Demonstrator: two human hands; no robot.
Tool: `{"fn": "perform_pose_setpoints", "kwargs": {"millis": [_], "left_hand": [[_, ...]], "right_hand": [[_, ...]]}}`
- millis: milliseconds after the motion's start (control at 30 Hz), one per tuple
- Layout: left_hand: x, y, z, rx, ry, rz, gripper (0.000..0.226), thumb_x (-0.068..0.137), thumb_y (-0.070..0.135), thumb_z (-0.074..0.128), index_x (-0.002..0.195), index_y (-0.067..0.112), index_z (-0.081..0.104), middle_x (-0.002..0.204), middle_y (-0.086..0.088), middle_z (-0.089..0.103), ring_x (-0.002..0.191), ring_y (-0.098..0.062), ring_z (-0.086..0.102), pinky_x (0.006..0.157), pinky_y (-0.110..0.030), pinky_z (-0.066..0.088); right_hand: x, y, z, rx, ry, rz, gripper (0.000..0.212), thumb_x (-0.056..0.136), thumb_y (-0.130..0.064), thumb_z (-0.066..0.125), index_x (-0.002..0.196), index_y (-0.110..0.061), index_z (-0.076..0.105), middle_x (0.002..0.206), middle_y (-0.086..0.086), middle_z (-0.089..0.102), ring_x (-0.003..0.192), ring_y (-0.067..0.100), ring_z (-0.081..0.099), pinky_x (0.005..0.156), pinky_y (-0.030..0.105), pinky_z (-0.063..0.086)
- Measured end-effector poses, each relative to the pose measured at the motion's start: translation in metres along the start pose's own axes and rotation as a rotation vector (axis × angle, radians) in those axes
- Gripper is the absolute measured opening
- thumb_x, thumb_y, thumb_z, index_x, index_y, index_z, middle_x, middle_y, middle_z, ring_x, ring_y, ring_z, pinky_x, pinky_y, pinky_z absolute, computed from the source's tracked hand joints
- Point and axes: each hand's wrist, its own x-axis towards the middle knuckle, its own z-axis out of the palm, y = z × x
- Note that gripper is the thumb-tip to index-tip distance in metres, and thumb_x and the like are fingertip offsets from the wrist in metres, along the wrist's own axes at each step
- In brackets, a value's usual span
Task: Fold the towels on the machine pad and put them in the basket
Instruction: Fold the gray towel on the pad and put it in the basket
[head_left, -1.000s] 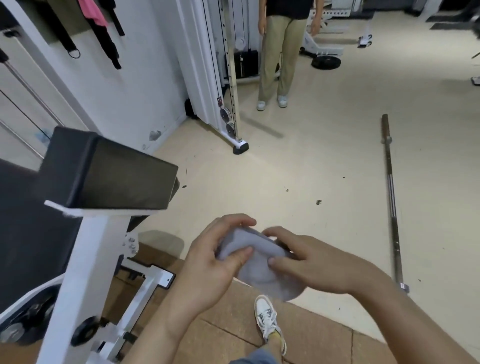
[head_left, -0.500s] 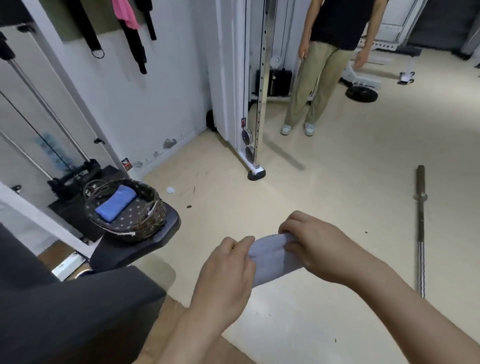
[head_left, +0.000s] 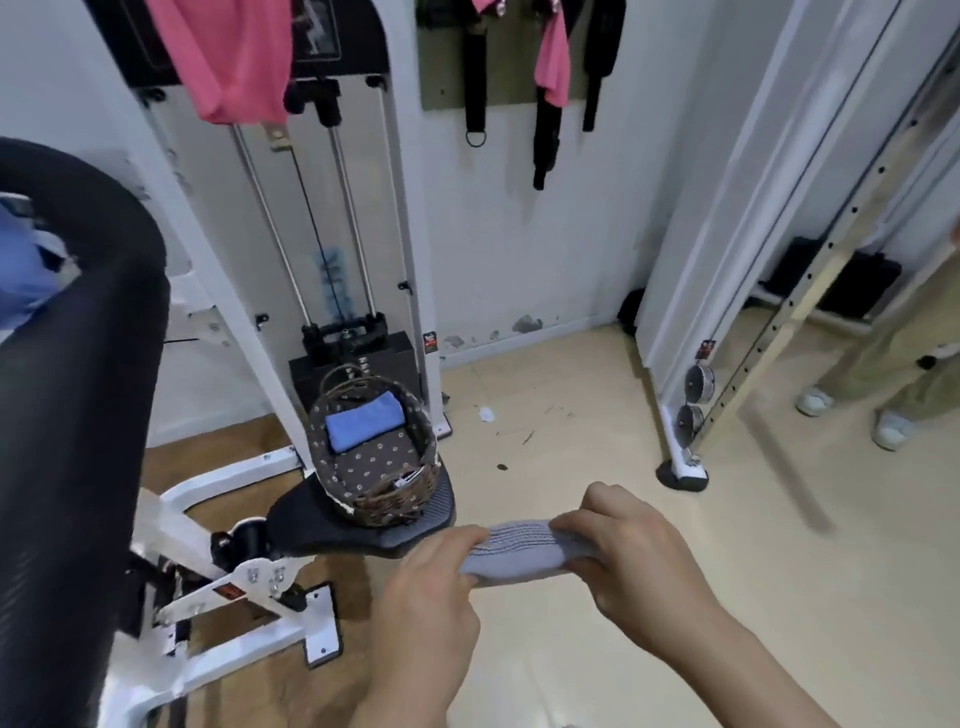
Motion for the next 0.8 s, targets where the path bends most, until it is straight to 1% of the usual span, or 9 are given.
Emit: {"fn": "perform_pose_setpoints", "kwargs": {"millis": [100, 200, 333, 400, 467, 567, 633, 733, 800], "left_hand": [[0.033, -0.009, 0.014, 0.048, 0.079, -0.091, 0.060, 0.056, -0.013, 0.078, 0.105, 0.022, 0.073, 0.105, 0.008, 0.071, 0.094, -0.011, 0.066, 0.088, -0.012, 0.036], [0.068, -0.020, 0.013, 0.060, 0.159, -0.176, 0.048, 0.066, -0.014, 0.067, 0.103, 0.016, 0.075, 0.105, 0.004, 0.072, 0.099, -0.007, 0.057, 0.091, 0.000, 0.030], [0.113, -0.041, 0.000, 0.126, 0.183, -0.268, 0.040, 0.077, 0.005, 0.047, 0.107, 0.014, 0.072, 0.108, 0.003, 0.069, 0.094, -0.012, 0.062, 0.082, -0.010, 0.037], [0.135, -0.059, -0.004, 0.152, 0.183, -0.323, 0.037, 0.086, 0.005, 0.045, 0.113, 0.014, 0.070, 0.112, 0.004, 0.066, 0.098, -0.013, 0.058, 0.081, -0.008, 0.031], [0.156, -0.081, -0.007, 0.194, 0.143, -0.367, 0.035, 0.090, 0.001, 0.048, 0.114, 0.014, 0.069, 0.112, 0.003, 0.064, 0.099, -0.011, 0.055, 0.080, -0.006, 0.028], [0.190, -0.118, -0.005, 0.253, 0.096, -0.333, 0.030, 0.087, 0.007, 0.045, 0.100, 0.011, 0.071, 0.103, -0.002, 0.066, 0.094, -0.011, 0.058, 0.084, -0.007, 0.036], [0.209, -0.149, 0.001, 0.323, 0.022, -0.379, 0.030, 0.088, 0.004, 0.048, 0.105, 0.015, 0.070, 0.108, 0.000, 0.062, 0.103, -0.017, 0.054, 0.090, -0.023, 0.043], [0.233, -0.197, 0.015, 0.412, -0.094, -0.406, 0.032, 0.088, 0.009, 0.058, 0.115, 0.022, 0.068, 0.111, 0.003, 0.065, 0.110, -0.022, 0.054, 0.092, -0.034, 0.042], [0.250, -0.230, 0.025, 0.492, -0.204, -0.447, 0.032, 0.087, 0.013, 0.058, 0.115, 0.027, 0.066, 0.109, 0.007, 0.066, 0.112, -0.020, 0.052, 0.092, -0.038, 0.036]], "right_hand": [[0.049, 0.023, 0.006, -0.026, -0.040, -0.105, 0.042, 0.051, -0.017, 0.089, 0.086, -0.032, 0.070, 0.071, -0.012, 0.047, 0.062, 0.013, 0.052, 0.049, 0.020, 0.029], [0.095, 0.036, 0.016, 0.086, -0.079, -0.187, 0.037, 0.063, -0.020, 0.083, 0.094, -0.033, 0.067, 0.079, -0.013, 0.052, 0.066, 0.014, 0.056, 0.045, 0.021, 0.036], [0.154, 0.038, 0.033, 0.216, -0.168, -0.279, 0.029, 0.087, -0.018, 0.059, 0.115, -0.024, 0.064, 0.103, -0.006, 0.056, 0.085, 0.019, 0.061, 0.065, 0.020, 0.040], [0.185, 0.037, 0.048, 0.264, -0.192, -0.318, 0.034, 0.092, -0.018, 0.053, 0.126, -0.024, 0.057, 0.116, -0.007, 0.053, 0.097, 0.017, 0.058, 0.075, 0.017, 0.036], [0.214, 0.034, 0.065, 0.302, -0.213, -0.326, 0.035, 0.091, -0.019, 0.053, 0.125, -0.027, 0.055, 0.119, -0.010, 0.052, 0.101, 0.015, 0.056, 0.077, 0.017, 0.036], [0.259, 0.028, 0.097, 0.282, -0.249, -0.317, 0.031, 0.088, -0.015, 0.055, 0.117, -0.025, 0.058, 0.115, -0.008, 0.057, 0.103, 0.017, 0.056, 0.078, 0.020, 0.037], [0.290, 0.025, 0.123, 0.193, -0.277, -0.301, 0.032, 0.082, -0.012, 0.060, 0.110, -0.025, 0.062, 0.106, -0.007, 0.063, 0.101, 0.020, 0.057, 0.078, 0.027, 0.041], [0.337, 0.020, 0.168, 0.049, -0.315, -0.290, 0.036, 0.057, -0.010, 0.075, 0.086, -0.030, 0.066, 0.075, -0.011, 0.065, 0.081, 0.019, 0.058, 0.060, 0.029, 0.036], [0.362, 0.014, 0.198, -0.052, -0.359, -0.307, 0.038, 0.046, -0.009, 0.076, 0.075, -0.030, 0.062, 0.063, -0.012, 0.062, 0.073, 0.018, 0.054, 0.056, 0.028, 0.032]]}}
